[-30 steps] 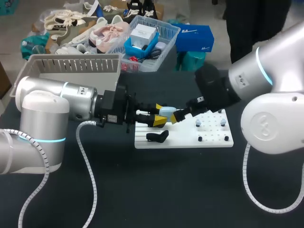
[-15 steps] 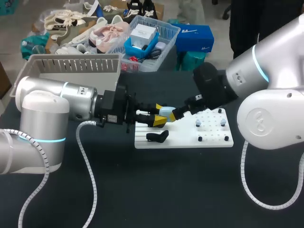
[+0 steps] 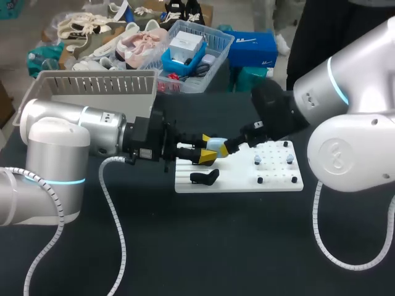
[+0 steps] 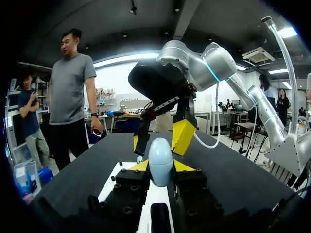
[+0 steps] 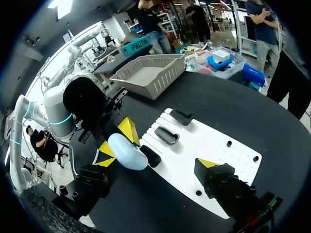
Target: Pick up each earbud case from the left stands, insert the matching earbuds, close the lid, and place the case in the box.
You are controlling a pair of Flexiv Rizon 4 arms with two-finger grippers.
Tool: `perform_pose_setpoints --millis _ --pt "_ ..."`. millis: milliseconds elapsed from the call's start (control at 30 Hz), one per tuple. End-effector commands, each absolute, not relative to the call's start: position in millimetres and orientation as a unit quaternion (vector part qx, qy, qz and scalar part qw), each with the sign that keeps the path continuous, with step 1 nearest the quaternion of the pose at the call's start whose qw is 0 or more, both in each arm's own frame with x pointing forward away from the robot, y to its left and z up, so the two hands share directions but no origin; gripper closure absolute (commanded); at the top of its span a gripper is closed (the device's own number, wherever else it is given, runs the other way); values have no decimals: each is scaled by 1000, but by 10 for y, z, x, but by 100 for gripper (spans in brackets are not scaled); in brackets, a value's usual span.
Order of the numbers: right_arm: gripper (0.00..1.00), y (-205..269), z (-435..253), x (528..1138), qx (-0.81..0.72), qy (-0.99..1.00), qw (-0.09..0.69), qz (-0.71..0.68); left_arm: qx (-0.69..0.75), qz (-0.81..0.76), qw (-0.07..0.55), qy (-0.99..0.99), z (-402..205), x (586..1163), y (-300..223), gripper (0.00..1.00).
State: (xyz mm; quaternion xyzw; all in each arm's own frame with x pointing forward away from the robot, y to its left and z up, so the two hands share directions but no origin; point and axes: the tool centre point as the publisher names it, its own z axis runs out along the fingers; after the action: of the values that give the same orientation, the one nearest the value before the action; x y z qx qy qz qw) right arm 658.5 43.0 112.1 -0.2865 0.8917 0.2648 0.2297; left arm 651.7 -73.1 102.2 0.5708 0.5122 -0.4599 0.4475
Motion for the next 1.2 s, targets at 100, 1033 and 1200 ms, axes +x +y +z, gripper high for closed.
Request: perform_pose_setpoints --millis 100,1033,1200 --pt "0 433 1174 6633 -287 892 233 260 571 -459 449 513 1019 6490 -739 100" --pt "0 -332 1435 6749 -267 913 278 135 571 -459 449 513 1019 6490 -739 100" --pt "0 -575 1302 6745 -251 925 271 88 571 -459 449 513 1019 6490 -739 100"
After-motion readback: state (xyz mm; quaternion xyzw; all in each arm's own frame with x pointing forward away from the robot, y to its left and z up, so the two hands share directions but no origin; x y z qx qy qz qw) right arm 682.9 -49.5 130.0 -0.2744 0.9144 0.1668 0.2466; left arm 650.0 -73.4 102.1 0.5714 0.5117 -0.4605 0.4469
